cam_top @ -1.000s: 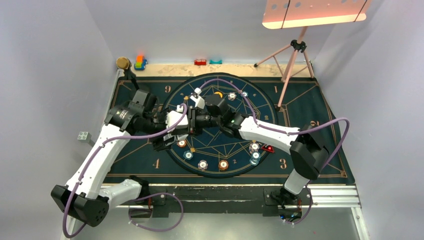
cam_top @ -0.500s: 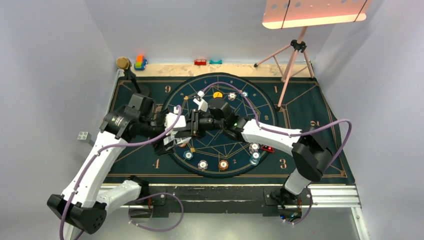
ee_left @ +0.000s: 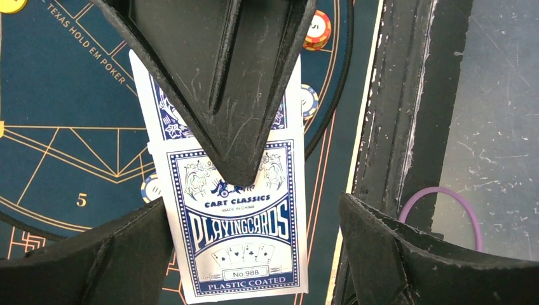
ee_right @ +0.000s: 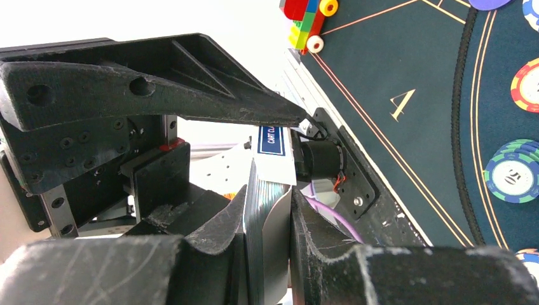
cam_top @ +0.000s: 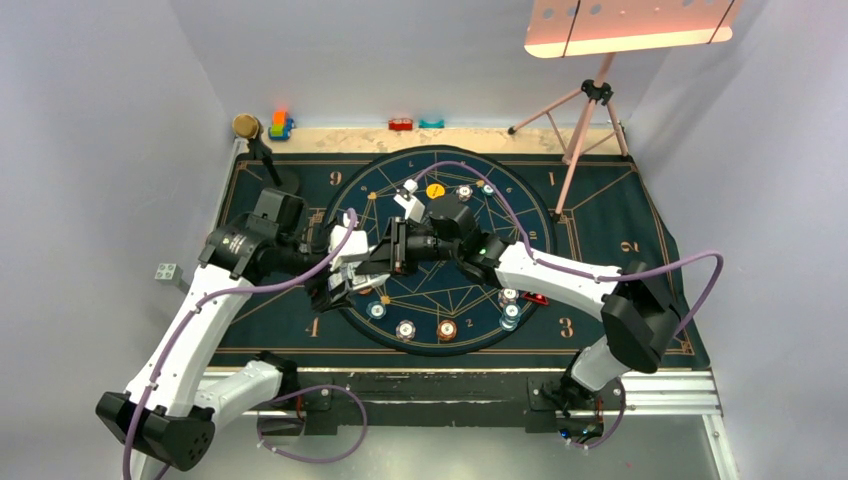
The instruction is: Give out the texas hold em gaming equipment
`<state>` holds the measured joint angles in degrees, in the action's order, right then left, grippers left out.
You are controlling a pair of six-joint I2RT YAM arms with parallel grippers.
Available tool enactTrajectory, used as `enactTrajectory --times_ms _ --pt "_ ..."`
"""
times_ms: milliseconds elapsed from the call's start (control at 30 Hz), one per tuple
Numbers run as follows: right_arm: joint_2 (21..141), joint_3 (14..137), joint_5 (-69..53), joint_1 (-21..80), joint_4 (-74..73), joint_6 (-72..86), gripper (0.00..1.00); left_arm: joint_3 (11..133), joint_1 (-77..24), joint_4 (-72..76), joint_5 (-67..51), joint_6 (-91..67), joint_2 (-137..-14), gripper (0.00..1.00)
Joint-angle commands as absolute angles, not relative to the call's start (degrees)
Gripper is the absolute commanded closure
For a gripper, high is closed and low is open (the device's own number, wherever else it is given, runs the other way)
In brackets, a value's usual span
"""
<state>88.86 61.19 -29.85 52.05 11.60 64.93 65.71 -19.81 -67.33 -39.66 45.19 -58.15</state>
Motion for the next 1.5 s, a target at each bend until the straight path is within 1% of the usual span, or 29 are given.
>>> enactTrajectory --times_ms 0,233,267,433,667,800,900,1000,1100,1233,1300,1367,1467 --pt "86.45 61.80 -31.27 51.76 15.96 64.94 0.84 65.37 -19.50 -65.77 -45.76 45.65 -58.18 0.05" --pt "85.14 60.23 -31.37 51.22 17.35 66.38 0.84 65.62 -19.51 -65.40 -46.46 45.30 -58.94 0.13" --pt "84.90 59.79 -31.38 51.05 17.85 66.88 0.84 65.77 -19.51 -65.63 -46.37 45.69 -59.10 0.16" --pt "84.53 59.00 -31.35 50.54 18.95 67.52 0.84 66.03 -19.51 -66.79 -45.70 46.85 -59.58 0.24" --pt "85.08 58.56 -32.14 50.54 21.00 68.55 0.84 65.05 -19.47 -66.58 -43.52 46.61 -59.20 0.30" --pt "85.08 58.38 -32.08 50.54 21.27 68.72 0.84 64.83 -19.51 -65.78 -42.11 45.98 -58.99 0.38" --pt "85.12 58.32 -31.99 50.54 21.27 68.75 0.83 65.18 -19.47 -65.25 -41.54 44.97 -59.03 0.46" --pt "84.93 58.02 -31.71 50.53 21.10 68.73 0.77 65.83 -19.49 -65.11 -41.26 43.84 -59.15 0.59" --pt "84.71 58.13 -31.37 50.46 20.20 68.22 0.65 66.09 -19.50 -65.86 -42.04 43.78 -59.01 0.67" --pt "83.85 58.44 -31.12 49.91 17.77 66.44 0.52 66.04 -19.49 -66.50 -43.36 43.11 -58.79 0.72" --pt "83.07 58.45 -30.77 49.38 15.99 65.16 0.48 66.46 -19.49 -67.49 -44.06 43.06 -58.88 0.74" --pt "82.23 58.45 -30.42 48.91 13.48 63.69 0.45 66.87 -19.46 -68.08 -44.54 42.49 -59.08 0.74" --pt "81.00 57.50 -30.22 48.53 11.48 62.20 0.44 67.29 -19.49 -68.78 -45.09 42.06 -59.25 0.74"
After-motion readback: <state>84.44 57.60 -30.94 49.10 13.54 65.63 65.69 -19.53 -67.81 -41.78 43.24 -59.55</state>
